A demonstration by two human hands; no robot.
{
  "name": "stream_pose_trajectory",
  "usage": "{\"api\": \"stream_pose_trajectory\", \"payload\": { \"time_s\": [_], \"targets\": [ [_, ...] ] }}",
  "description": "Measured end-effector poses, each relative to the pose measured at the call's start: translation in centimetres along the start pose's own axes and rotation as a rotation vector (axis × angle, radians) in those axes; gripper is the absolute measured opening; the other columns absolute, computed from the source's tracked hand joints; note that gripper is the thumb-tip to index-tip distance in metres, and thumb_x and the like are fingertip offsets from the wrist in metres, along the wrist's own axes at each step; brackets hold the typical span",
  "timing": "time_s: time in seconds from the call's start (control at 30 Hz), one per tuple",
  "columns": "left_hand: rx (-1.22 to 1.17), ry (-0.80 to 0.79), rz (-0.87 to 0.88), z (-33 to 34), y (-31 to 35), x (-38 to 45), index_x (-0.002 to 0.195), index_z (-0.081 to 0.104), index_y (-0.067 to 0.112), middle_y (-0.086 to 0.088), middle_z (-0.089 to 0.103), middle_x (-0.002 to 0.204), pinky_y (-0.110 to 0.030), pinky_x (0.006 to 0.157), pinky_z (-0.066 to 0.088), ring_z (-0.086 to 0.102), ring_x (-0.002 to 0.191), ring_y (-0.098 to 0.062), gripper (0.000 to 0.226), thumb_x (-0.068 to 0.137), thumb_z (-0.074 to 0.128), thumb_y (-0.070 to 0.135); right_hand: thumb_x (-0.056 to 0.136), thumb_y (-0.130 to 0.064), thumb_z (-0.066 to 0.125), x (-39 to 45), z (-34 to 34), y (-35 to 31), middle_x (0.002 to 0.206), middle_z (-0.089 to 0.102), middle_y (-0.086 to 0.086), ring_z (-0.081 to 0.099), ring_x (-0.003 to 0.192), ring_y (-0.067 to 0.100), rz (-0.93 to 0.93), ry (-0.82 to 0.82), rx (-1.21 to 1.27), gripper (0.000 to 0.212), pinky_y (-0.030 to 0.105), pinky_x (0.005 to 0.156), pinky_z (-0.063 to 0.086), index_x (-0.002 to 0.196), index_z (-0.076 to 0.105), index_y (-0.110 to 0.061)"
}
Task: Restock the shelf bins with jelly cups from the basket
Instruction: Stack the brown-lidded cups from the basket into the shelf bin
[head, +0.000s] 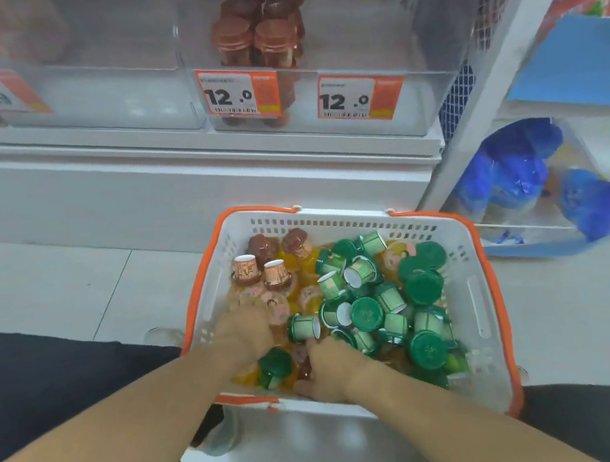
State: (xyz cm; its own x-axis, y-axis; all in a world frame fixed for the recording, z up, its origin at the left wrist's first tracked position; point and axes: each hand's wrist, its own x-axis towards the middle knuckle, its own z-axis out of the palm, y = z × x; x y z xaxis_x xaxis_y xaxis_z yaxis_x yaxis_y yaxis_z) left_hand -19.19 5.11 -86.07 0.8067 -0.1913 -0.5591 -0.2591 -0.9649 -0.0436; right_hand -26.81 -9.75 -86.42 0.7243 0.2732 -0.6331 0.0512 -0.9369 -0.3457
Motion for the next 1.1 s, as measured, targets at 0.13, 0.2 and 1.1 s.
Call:
{"api": "stream_pose_trajectory", "payload": {
  "time_s": [0.13, 0.2, 1.1],
  "targets": [
    [0.118, -0.061, 0.013, 1.4, -2.9, 1.4, 0.146, 0.031, 0.017, -0.011, 0.035, 0.151, -0.039, 0.114, 0.032, 0.035, 0.136, -0.029, 0.065, 0.09, 0.062, 0.029, 0.087, -0.034, 0.065, 0.1, -0.3, -0.7, 0.11, 0.062, 0.017, 0.061, 0.097, 0.034, 0.017, 0.012, 0.04, 0.038, 0.034, 0.071, 0.046, 0.112, 0.057, -0.007],
    [0.144, -0.102, 0.054, 2.5, -3.4, 2.2, 0.146, 0.033, 0.019, -0.009, 0.041, 0.148, -0.04, 0.112, 0.037, 0.039, 0.134, -0.029, 0.068, 0.087, 0.067, 0.025, 0.08, -0.036, 0.072, 0.3, -1.7, -0.6, 0.109, 0.063, 0.011, 0.059, 0.091, 0.026, 0.051, -0.014, 0.148, 0.04, 0.032, 0.071, 0.047, 0.109, 0.06, -0.01],
    [-1.106, -0.7, 0.431, -23.3, -4.6, -3.2, 0.122, 0.062, 0.005, -0.021, 0.062, 0.086, -0.025, 0.051, 0.043, 0.06, 0.065, -0.025, 0.056, 0.067, 0.061, 0.016, 0.105, -0.033, 0.031, -3.1, -21.1, -0.1, 0.113, 0.068, 0.025, 0.065, 0.092, 0.025, -0.407, 0.499, 1.727, 0.048, 0.033, 0.067, 0.045, 0.13, 0.057, -0.002]
  ]
}}
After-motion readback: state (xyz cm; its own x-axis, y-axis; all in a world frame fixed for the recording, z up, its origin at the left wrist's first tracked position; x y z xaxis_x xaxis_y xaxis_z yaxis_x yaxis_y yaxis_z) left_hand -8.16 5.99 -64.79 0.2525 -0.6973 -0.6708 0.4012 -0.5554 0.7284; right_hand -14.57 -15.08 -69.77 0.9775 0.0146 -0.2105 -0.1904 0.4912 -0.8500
